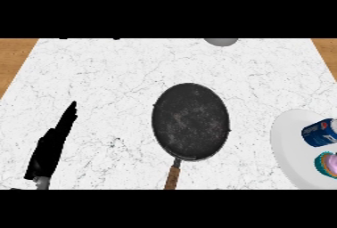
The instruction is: Pick the cupcake from the plate and place it in the pan
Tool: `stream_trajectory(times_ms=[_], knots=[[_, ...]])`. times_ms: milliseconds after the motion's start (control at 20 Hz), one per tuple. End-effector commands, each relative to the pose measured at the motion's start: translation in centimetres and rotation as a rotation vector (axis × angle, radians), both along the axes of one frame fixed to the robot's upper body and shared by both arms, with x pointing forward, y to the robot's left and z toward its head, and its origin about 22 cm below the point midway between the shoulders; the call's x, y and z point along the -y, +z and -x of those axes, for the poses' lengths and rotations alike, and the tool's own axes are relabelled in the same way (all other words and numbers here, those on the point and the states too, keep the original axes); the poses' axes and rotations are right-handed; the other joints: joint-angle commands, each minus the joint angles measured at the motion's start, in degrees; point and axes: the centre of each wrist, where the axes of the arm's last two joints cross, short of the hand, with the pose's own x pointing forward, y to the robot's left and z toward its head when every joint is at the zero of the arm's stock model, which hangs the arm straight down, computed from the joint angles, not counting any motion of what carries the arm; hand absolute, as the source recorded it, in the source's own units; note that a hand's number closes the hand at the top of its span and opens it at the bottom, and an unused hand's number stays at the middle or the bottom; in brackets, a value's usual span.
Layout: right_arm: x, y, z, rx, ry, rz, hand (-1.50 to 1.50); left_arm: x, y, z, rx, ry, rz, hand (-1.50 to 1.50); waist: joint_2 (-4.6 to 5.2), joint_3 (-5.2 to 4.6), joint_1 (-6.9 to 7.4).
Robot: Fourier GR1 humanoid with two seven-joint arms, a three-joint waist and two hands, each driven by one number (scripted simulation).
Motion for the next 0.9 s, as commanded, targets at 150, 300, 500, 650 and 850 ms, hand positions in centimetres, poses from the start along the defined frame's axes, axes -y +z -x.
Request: stream_trajectory(times_ms=[150, 300, 500, 650, 850], knots=[[-1.2, -1.6, -0.2, -0.146, -0.024, -0.021, -1.5, 1.9, -0.7, 0.3, 0.012, 0.004, 0.008, 0.0, -0.12, -0.01, -0.68], [-0.9, -3.0, -1.5, -0.175, -0.035, -0.021, -1.5, 0.4, -0.4, 0.7, 0.013, 0.007, -0.015, 0.0, 0.03, 0.02, 0.07], [-1.9, -5.1, 0.2, -0.175, -0.016, -0.018, -1.5, 1.5, -0.2, 2.0, 0.011, -0.006, 0.004, 0.0, -0.11, 0.02, -0.36], [-0.7, -3.8, 0.1, -0.187, -0.024, -0.021, -1.5, -0.1, 0.3, 0.4, 0.005, 0.004, 0.0, 0.0, -0.11, -0.01, -0.73], [0.0, -5.3, 0.9, -0.19, -0.027, -0.022, -1.5, -1.2, 0.4, -0.3, 0.022, 0.013, -0.018, 0.0, -0.07, 0.01, -0.68]])
